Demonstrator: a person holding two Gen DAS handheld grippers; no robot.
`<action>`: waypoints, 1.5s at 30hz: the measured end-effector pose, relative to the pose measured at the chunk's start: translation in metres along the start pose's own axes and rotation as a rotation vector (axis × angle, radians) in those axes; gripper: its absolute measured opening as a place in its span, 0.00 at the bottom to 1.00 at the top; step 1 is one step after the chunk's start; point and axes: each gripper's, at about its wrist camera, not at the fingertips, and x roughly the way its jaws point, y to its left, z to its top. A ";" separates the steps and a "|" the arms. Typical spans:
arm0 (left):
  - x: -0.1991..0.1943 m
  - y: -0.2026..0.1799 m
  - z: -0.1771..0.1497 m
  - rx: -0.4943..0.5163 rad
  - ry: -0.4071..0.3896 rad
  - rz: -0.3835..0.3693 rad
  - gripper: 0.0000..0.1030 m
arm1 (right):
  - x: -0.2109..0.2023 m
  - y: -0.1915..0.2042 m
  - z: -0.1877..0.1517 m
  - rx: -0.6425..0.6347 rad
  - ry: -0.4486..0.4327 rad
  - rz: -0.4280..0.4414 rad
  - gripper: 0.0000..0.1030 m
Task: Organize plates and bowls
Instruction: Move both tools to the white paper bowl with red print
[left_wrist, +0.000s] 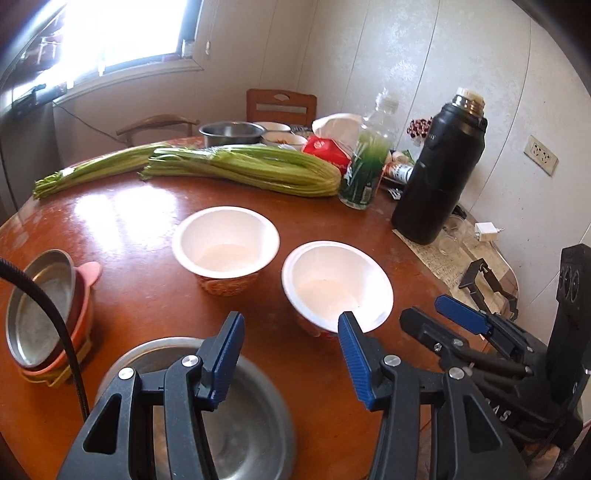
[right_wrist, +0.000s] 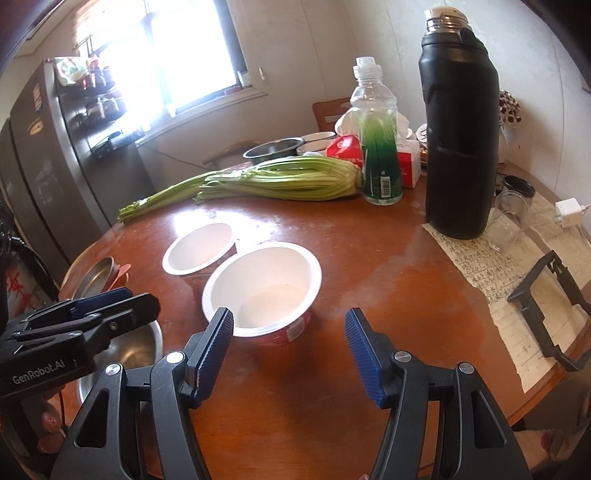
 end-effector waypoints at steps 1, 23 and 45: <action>0.004 -0.003 0.001 0.012 0.004 0.000 0.51 | 0.002 -0.002 0.000 0.003 0.002 -0.001 0.63; 0.063 0.007 0.023 -0.072 0.113 -0.032 0.51 | 0.051 -0.003 0.017 -0.051 0.090 -0.007 0.63; 0.089 0.008 0.024 -0.115 0.184 -0.082 0.50 | 0.065 0.012 0.014 -0.135 0.120 0.034 0.56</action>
